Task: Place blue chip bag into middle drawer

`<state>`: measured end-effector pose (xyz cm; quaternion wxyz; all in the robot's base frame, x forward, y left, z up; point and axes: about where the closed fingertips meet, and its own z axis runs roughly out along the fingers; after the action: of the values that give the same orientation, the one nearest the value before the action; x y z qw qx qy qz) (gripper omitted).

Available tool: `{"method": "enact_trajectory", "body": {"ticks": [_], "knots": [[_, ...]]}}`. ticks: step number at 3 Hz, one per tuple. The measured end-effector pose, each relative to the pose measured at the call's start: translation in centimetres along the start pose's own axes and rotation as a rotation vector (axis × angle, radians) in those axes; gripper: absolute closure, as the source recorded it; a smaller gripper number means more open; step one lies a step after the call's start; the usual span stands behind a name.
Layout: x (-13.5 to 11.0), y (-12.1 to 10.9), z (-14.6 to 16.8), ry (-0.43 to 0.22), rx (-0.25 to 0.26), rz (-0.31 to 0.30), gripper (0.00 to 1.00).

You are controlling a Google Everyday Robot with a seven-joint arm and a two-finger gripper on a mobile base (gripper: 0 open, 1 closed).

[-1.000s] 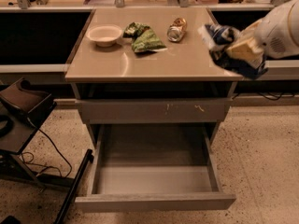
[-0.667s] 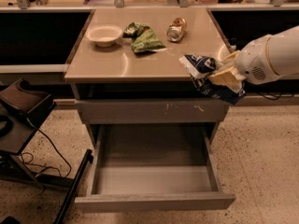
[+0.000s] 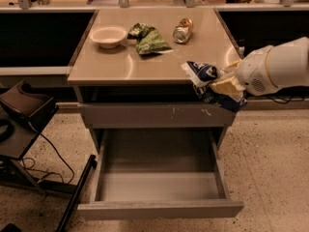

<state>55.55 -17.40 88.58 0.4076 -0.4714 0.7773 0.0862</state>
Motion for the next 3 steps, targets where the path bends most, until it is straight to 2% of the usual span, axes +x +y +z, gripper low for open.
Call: {"method": "enact_trajectory", "body": {"ticks": [1, 2, 3], "knots": [[2.8, 3.4, 6.3, -0.003, -0.006, -0.041, 1.00], [5.4, 5.9, 12.9, -0.041, -0.021, -0.043, 1.00], [7.3, 7.0, 17.7, -0.059, -0.060, -0.035, 1.00]]}}
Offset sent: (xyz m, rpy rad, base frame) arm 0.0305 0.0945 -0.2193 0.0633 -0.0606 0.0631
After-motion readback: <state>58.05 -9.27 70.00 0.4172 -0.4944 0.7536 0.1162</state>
